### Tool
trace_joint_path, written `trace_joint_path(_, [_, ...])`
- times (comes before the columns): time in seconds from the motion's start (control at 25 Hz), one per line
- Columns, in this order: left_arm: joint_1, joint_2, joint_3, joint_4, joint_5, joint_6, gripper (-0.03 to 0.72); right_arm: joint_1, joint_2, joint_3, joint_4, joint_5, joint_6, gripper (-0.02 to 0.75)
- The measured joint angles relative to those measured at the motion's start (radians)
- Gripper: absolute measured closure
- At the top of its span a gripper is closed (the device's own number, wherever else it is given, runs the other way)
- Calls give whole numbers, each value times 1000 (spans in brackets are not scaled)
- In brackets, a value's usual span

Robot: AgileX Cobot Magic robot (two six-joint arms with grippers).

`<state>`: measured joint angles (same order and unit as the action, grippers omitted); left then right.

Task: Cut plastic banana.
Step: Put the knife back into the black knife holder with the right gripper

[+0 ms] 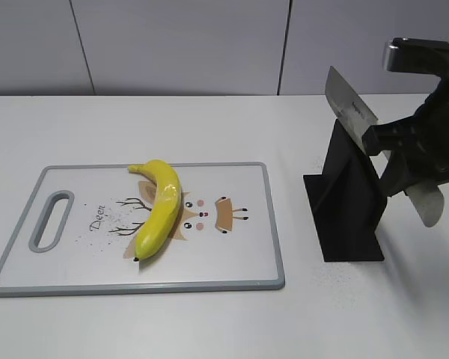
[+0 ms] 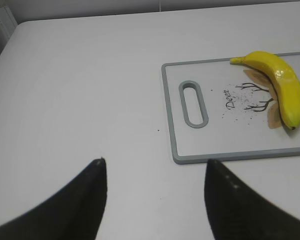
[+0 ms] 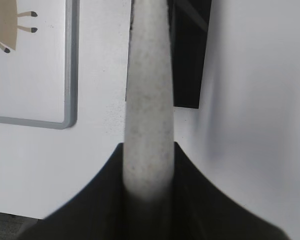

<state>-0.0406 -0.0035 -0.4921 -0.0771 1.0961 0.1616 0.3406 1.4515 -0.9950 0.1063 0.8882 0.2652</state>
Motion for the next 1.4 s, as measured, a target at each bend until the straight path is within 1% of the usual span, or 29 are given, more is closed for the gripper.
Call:
trace_joint_path(0.36, [0,0,0,0,1,0,96,0,-33,0,-6,1,8,578])
trace_joint_path(0.64, [0,0,0,0,2,0,96,0,26,0,-7,1,11,579])
trace_joint_path(0.92, [0,0,0,0,2,0,96,0,32,0,-16,-1,10,579])
trace_joint_path(1.2, [0,0,0,0,2,0,96,0,-42,1,-21,-1,17,579])
trace_joint_path(1.4, [0,0,0,0,2,0,96,0,-32,1,-21,-1,19,579])
